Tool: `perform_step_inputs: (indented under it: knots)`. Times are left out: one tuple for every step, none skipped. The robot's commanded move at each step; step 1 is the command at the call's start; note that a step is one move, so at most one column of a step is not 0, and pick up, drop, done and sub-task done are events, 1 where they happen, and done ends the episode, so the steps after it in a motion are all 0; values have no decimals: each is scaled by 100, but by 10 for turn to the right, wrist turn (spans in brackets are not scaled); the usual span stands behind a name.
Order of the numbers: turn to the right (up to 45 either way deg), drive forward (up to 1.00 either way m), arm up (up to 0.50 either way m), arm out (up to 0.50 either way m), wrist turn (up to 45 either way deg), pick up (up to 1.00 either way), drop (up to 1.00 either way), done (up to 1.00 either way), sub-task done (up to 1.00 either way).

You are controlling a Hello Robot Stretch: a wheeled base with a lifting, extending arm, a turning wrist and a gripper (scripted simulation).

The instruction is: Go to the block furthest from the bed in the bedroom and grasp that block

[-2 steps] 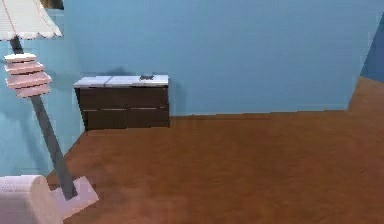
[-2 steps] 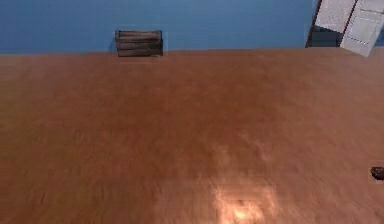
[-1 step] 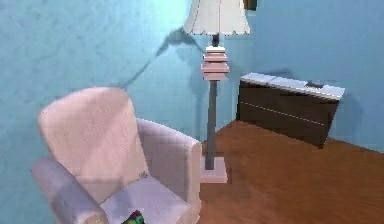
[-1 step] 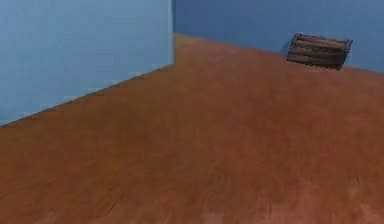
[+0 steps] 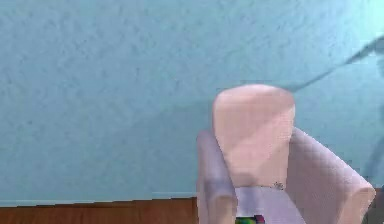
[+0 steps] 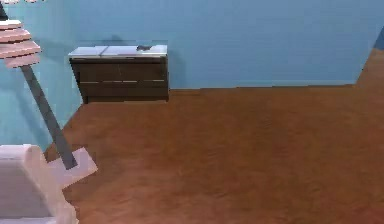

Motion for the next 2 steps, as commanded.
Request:
perform_step_inputs:
  knots:
    - [-450,0,0,0,0,0,0,0,0]
    - [-210,0,0,0,0,0,0,0,0]
